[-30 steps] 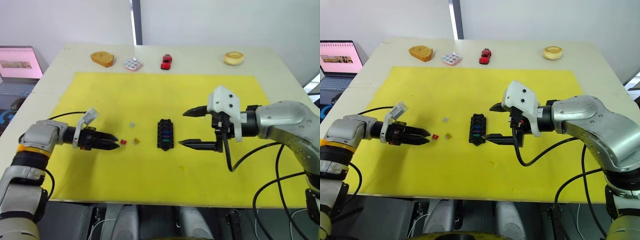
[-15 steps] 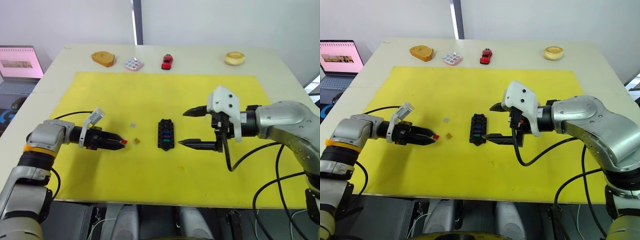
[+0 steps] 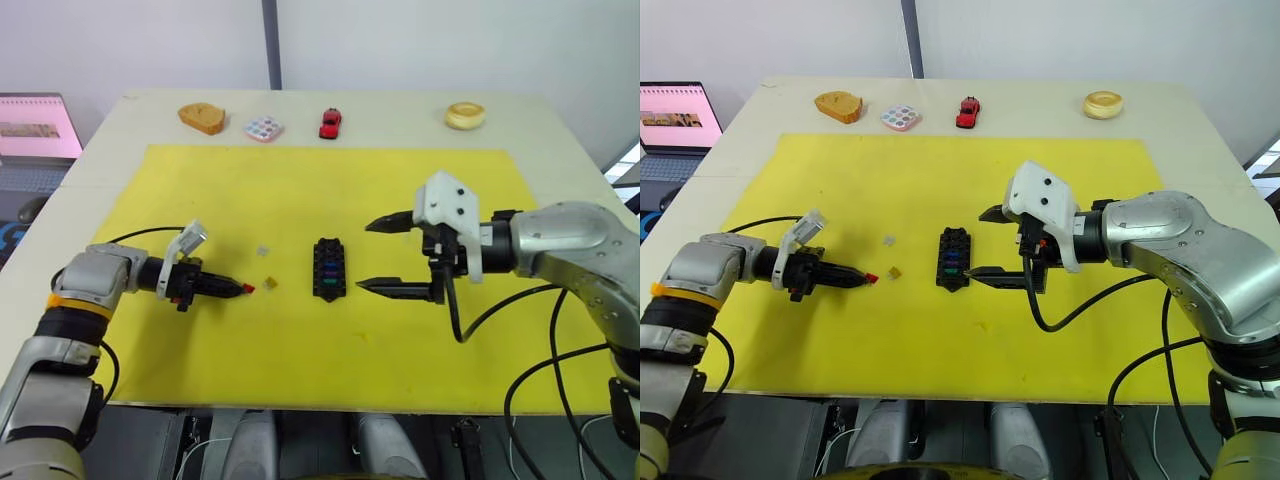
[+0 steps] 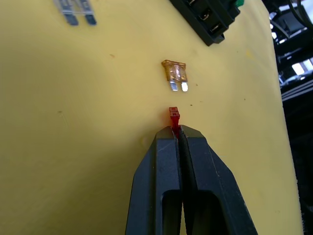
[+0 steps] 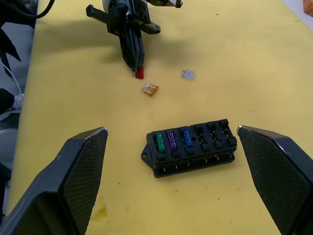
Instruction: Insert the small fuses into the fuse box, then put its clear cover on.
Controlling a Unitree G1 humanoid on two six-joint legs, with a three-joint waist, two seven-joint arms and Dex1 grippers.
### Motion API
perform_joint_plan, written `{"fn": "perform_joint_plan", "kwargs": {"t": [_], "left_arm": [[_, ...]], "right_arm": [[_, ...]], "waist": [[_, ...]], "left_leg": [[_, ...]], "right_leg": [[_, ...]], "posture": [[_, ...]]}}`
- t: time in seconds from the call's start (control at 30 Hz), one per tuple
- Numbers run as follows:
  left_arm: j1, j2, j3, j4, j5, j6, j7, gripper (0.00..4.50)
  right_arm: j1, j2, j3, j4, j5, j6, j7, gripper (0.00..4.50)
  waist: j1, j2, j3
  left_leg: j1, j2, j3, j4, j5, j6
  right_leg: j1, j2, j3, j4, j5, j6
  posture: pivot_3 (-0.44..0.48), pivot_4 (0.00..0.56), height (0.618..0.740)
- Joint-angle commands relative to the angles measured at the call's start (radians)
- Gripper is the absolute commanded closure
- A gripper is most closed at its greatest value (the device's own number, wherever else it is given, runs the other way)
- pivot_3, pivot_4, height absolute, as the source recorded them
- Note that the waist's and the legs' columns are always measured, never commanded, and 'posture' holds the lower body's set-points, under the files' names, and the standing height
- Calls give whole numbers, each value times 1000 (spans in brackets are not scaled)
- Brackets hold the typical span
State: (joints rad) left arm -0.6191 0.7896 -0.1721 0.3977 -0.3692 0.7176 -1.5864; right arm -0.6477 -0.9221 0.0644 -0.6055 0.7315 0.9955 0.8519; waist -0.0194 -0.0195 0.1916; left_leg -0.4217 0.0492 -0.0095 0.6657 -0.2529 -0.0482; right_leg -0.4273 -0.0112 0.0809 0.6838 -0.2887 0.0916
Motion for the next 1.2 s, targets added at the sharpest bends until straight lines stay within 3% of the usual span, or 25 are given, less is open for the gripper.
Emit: {"fn": "perform_joint_plan", "kwargs": {"t": [0.03,0.23,0.53,0.63,0.73,1.2], "left_arm": [[-15,9,52,-79,-48,18,8,4435],[-120,-45,143,-237,-165,90,92,4435],[-193,-116,165,-432,-287,124,167,4435],[-222,-150,168,-467,-316,119,195,4500],[-229,-163,165,-479,-326,114,211,4500],[-223,-166,152,-493,-336,86,225,4500]], "right_arm": [[-27,8,-23,-14,26,14,-3,0],[-136,54,-88,45,185,171,-47,0],[-360,131,-131,217,406,434,-128,0],[-413,153,-136,271,437,482,-154,777],[-432,168,-131,282,443,501,-174,2202],[-447,200,-97,286,423,505,-198,2202]], "waist": [[0,0,0],[1,0,0],[-1,0,0],[-1,0,0],[-1,0,0],[-2,0,0]], "left_leg": [[0,0,0,0,0,0],[0,0,0,0,0,0],[0,0,-1,0,0,0],[0,0,0,0,0,0],[-1,0,0,0,0,0],[-1,0,0,0,0,0]], "right_leg": [[0,0,0,0,0,0],[0,0,0,0,0,0],[0,0,0,0,0,0],[0,0,0,0,0,0],[0,0,0,0,0,0],[0,0,0,0,0,0]], "posture": [[0,150,740],[0,150,740],[0,150,740],[0,150,740],[0,150,740],[0,150,740]]}}
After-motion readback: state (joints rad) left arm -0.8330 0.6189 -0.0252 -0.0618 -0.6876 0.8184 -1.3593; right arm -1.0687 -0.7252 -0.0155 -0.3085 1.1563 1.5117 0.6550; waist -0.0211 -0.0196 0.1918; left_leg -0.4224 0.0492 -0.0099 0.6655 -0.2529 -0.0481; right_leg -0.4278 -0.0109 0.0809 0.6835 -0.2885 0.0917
